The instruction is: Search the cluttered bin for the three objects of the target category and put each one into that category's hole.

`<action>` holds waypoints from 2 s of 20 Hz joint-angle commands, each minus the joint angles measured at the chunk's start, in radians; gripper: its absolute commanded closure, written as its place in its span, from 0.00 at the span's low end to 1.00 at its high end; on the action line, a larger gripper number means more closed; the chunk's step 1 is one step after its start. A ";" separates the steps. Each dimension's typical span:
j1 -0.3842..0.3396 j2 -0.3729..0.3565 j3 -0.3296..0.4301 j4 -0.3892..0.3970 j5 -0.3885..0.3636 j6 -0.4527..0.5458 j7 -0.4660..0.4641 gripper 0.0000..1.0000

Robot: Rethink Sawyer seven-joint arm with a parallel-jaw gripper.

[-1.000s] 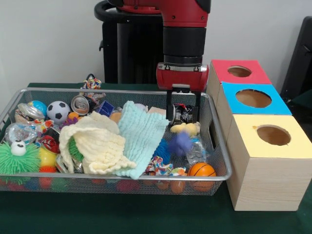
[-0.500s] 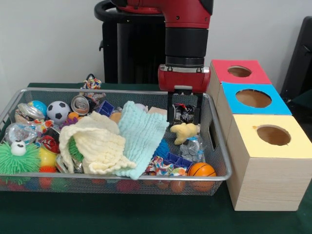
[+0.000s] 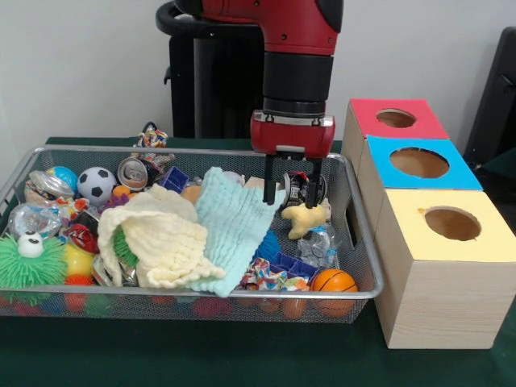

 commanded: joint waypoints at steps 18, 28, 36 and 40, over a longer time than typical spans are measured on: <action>-0.112 0.156 0.167 0.158 0.102 0.012 0.179 0.00; -0.125 0.140 0.258 0.186 0.200 -0.026 0.217 0.00; -0.151 0.133 0.328 0.187 0.187 -0.226 0.247 0.00; -0.149 0.137 0.332 0.178 0.177 -0.256 0.232 0.00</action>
